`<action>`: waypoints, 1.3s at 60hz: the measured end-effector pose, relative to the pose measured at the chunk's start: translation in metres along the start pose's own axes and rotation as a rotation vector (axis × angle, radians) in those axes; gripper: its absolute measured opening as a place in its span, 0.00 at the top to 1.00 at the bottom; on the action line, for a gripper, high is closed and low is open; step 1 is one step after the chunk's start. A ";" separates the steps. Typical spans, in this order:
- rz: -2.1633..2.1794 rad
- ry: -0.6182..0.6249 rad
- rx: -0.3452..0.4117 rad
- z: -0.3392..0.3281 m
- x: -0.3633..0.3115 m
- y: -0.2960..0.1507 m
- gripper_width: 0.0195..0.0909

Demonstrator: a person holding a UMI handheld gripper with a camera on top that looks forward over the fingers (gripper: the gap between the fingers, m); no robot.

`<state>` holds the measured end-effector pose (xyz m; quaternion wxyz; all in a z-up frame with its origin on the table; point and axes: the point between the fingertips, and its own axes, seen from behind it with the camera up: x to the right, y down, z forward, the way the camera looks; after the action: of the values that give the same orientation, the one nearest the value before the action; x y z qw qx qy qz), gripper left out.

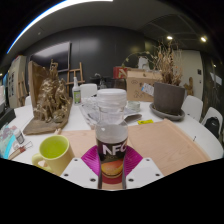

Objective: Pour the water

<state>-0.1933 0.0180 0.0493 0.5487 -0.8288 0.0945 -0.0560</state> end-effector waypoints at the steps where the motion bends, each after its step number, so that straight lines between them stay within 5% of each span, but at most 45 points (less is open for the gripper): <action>1: -0.001 -0.001 -0.009 0.003 0.000 0.003 0.90; 14: -0.038 0.005 -0.014 0.000 -0.004 0.007 0.67; 16: -0.040 0.008 -0.042 -0.001 -0.002 0.012 0.56; 20: -0.034 0.003 -0.088 -0.008 -0.005 0.020 0.09; 21: -0.033 0.000 -0.095 -0.011 -0.005 0.020 0.05; 23: -0.028 0.000 -0.107 -0.019 -0.006 0.019 0.11; 27: -0.016 0.007 -0.118 -0.044 -0.007 0.016 0.05; 44: -0.034 0.024 -0.218 -0.204 -0.036 0.019 0.07; 56: -0.097 0.032 -0.206 -0.303 -0.062 0.013 0.07; 78: -0.114 0.038 -0.195 -0.364 -0.089 0.009 0.07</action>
<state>-0.3529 -0.2933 0.1842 0.4595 -0.8810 0.0627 -0.0934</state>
